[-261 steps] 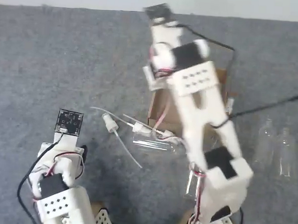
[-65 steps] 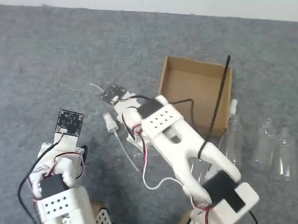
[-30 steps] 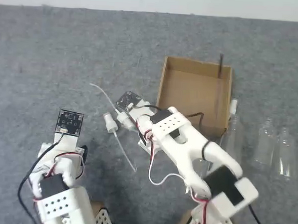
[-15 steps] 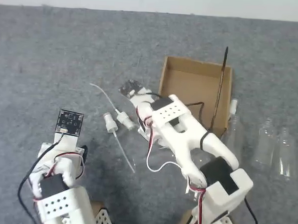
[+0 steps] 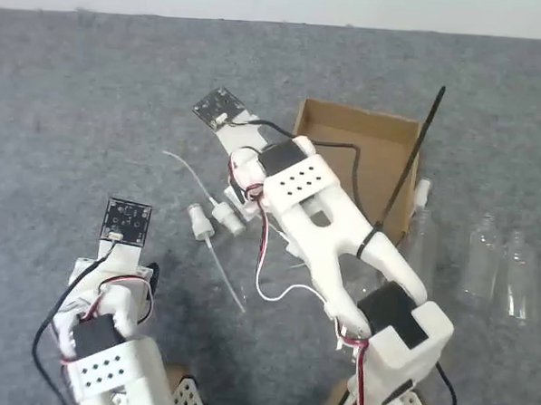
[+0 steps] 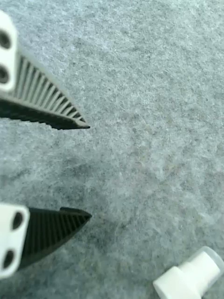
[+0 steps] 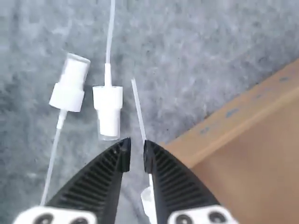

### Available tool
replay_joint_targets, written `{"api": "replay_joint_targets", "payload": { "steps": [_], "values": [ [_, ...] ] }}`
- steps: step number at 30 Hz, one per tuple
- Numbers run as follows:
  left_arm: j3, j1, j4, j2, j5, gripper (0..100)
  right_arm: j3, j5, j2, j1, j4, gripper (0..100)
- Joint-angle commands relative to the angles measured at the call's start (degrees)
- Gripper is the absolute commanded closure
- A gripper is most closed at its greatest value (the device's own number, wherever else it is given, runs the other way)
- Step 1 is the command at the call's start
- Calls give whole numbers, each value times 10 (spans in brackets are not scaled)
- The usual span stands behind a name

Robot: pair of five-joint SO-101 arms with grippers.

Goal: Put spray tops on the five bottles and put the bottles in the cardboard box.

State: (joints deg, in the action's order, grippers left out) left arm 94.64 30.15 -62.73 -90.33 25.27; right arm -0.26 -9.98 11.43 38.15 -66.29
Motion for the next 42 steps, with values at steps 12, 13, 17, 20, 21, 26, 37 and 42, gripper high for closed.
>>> {"api": "replay_joint_targets", "payload": {
  "steps": [12,13,17,20,21,26,37,42],
  "values": [
    [-2,-1,-7,-8,6,754,-91,-35,104,35,11,842],
    [-2,-1,-7,-8,6,754,-101,-35,116,34,11,842],
    [-2,-1,-7,-8,6,754,-122,-39,155,23,14,843],
    [-2,-1,-7,-8,6,754,-127,-39,173,14,16,861],
    [-2,-1,-7,-8,6,754,-130,-39,179,13,16,887],
    [-2,-1,-7,-8,6,754,-154,-35,196,0,15,986],
    [-2,-1,-7,-8,6,754,-295,-11,195,-11,-50,993],
    [-2,-1,-7,-8,6,754,-377,-13,184,-11,-144,989]
  ]
}}
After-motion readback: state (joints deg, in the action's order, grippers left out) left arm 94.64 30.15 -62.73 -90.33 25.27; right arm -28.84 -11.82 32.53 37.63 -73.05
